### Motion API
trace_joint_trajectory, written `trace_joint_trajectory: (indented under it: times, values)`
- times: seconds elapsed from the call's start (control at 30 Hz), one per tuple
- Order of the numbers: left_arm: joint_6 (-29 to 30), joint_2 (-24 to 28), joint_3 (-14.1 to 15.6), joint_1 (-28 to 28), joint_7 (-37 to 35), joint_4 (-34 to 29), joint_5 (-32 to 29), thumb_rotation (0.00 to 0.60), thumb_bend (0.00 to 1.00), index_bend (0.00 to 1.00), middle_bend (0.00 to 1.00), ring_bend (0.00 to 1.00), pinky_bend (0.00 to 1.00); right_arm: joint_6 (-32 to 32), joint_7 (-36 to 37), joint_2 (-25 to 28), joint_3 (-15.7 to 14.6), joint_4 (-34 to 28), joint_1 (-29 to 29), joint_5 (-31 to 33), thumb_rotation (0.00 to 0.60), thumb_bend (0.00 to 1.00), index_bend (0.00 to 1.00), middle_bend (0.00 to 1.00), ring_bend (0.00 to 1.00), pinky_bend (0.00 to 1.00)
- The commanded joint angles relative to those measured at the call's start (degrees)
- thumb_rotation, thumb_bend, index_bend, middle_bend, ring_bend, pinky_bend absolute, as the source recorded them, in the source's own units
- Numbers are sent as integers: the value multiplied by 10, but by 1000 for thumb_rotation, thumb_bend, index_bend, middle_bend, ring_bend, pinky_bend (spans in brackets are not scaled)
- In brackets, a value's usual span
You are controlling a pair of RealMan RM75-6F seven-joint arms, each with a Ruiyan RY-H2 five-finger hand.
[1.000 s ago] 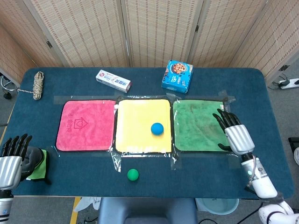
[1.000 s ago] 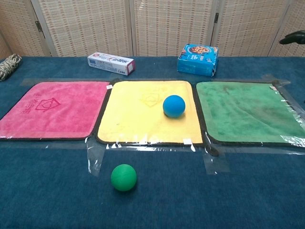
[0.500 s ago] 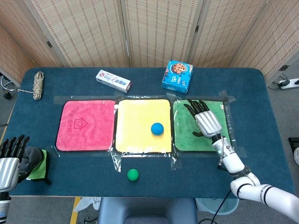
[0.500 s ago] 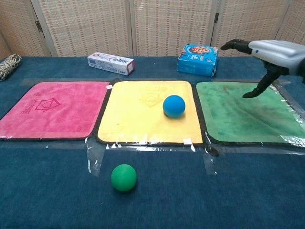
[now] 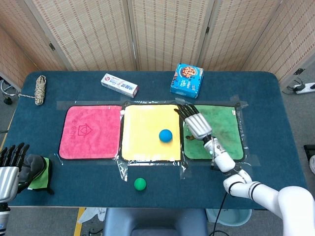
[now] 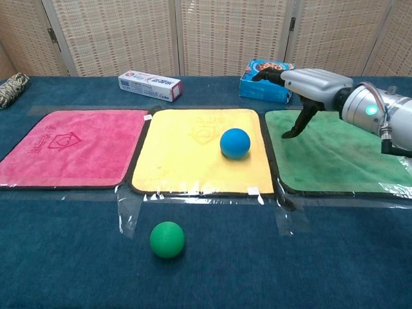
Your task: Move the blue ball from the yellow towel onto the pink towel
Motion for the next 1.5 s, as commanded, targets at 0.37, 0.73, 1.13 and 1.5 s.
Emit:
trace_joint_trajectory:
  times: [0.37, 0.73, 1.13, 1.5]
  values:
    - [-5, 0, -2, -1, -1, 2, -6, 600, 432, 66, 82, 40, 0, -12, 66, -86, -34, 145, 63, -40, 600, 85, 0, 0, 0, 0]
    - [-4, 0, -1, 2, -11, 6, -4, 600, 432, 68, 82, 41, 0, -5, 126, -144, -53, 244, 90, -56, 600, 85, 0, 0, 0, 0]
    - [2, 9, 2, 8, -7, -8, -2, 600, 431, 68, 82, 41, 0, 2, 149, -190, -47, 295, 133, -54, 600, 85, 0, 0, 0, 0]
    - [3, 9, 2, 11, -12, -3, -3, 600, 432, 68, 82, 41, 0, 8, 134, -219, -22, 299, 179, -38, 600, 85, 0, 0, 0, 0]
